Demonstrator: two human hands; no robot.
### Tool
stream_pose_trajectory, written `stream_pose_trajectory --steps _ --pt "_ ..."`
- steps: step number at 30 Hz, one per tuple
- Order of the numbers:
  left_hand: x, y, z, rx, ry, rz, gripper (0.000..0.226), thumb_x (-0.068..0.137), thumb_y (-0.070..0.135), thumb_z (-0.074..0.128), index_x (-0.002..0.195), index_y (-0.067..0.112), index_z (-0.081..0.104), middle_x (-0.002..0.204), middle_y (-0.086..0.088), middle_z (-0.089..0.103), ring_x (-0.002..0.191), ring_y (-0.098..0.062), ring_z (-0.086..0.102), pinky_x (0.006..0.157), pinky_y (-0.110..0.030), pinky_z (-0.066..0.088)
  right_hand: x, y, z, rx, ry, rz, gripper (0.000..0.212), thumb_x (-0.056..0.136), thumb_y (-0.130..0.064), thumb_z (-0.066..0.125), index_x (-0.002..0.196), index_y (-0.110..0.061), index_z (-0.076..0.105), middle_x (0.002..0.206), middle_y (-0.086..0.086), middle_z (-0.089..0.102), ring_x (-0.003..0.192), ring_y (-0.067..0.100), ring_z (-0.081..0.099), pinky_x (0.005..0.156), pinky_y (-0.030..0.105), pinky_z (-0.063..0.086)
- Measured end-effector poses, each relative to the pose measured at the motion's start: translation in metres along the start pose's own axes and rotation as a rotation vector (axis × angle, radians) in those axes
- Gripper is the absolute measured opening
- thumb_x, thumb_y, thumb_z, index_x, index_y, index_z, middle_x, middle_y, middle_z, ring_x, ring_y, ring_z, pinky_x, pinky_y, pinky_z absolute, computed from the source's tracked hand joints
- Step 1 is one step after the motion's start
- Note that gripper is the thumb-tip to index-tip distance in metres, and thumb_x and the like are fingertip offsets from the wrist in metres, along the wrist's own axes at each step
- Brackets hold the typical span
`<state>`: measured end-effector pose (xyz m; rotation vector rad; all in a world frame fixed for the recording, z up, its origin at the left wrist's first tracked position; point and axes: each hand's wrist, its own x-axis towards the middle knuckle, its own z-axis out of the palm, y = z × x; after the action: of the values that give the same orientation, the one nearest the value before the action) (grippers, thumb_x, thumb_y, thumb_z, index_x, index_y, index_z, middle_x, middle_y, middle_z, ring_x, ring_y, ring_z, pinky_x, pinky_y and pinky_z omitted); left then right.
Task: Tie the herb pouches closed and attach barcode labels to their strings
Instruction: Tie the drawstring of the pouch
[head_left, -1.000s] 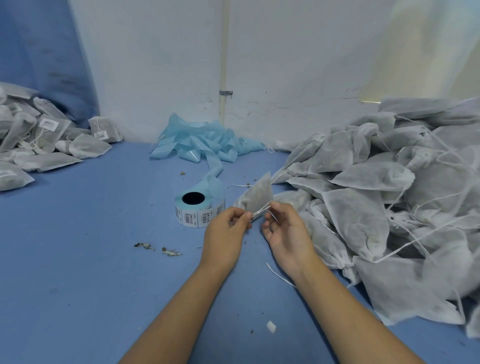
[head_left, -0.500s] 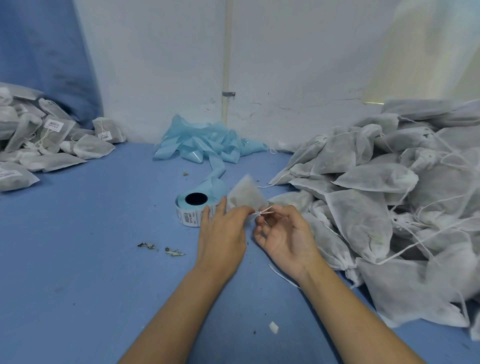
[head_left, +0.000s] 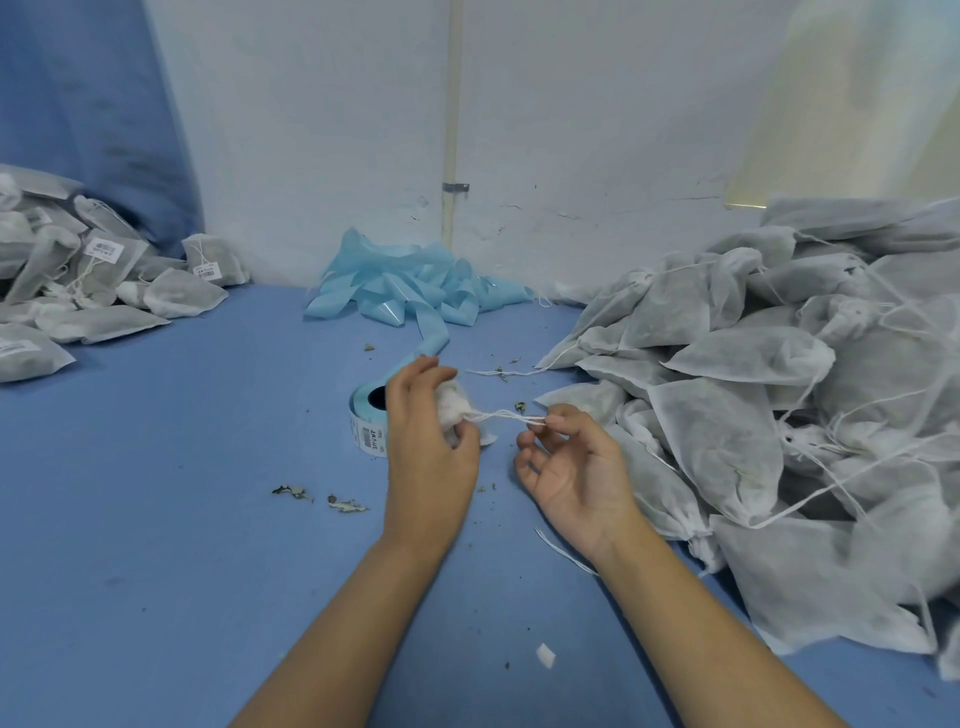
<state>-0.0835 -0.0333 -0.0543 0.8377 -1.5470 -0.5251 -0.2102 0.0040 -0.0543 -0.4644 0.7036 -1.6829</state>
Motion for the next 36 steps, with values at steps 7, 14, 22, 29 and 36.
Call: stream_pose_trajectory --steps 7,14,22,29,36 --pt "0.001 0.003 -0.003 -0.189 0.09 -0.151 0.038 0.094 0.006 0.054 0.119 0.033 0.058 0.127 0.007 0.056 0.115 -0.002 0.051 0.092 -0.007 0.04 0.001 0.004 0.002 -0.132 0.061 -0.036 0.018 0.08 0.001 0.059 0.073 -0.015 0.055 0.068 0.001 0.061 0.06 0.014 0.057 0.054 0.02 0.048" --pt "0.015 0.007 -0.001 -0.561 0.188 -0.507 0.028 0.096 0.008 0.048 0.11 0.031 0.055 0.099 0.0 0.066 0.081 -0.01 0.063 0.079 -0.032 0.05 0.0 0.01 0.007 -0.249 0.101 -0.116 0.02 0.08 0.005 0.062 0.07 -0.012 0.058 0.072 0.0 0.068 0.071 0.01 0.066 0.065 0.02 0.053" --pt "0.018 0.003 -0.002 -0.861 0.128 -0.663 0.023 0.091 -0.002 0.043 0.092 0.013 0.06 0.083 -0.001 0.066 0.072 -0.01 0.064 0.067 -0.023 0.054 0.002 0.012 0.007 -0.221 0.104 -0.083 0.021 0.083 0.001 0.062 0.07 -0.014 0.057 0.07 0.0 0.066 0.069 0.014 0.065 0.066 0.028 0.057" --pt "0.001 0.005 0.01 -0.895 -0.027 -0.624 0.029 0.08 -0.003 0.049 0.106 0.01 0.049 0.089 -0.004 0.062 0.079 -0.012 0.064 0.069 -0.027 0.055 0.002 0.017 0.01 -0.105 0.101 -0.109 0.017 0.086 0.0 0.06 0.075 -0.013 0.054 0.074 0.002 0.066 0.074 0.017 0.064 0.072 0.029 0.054" --pt "-0.003 0.009 0.013 -0.653 -0.005 -0.517 0.022 0.087 0.007 0.066 0.105 0.014 0.057 0.089 0.001 0.071 0.084 -0.011 0.068 0.071 -0.022 0.056 -0.002 0.026 0.015 -0.162 0.078 -0.134 0.016 0.087 -0.001 0.061 0.077 -0.011 0.055 0.081 0.006 0.065 0.079 0.018 0.065 0.079 0.033 0.055"
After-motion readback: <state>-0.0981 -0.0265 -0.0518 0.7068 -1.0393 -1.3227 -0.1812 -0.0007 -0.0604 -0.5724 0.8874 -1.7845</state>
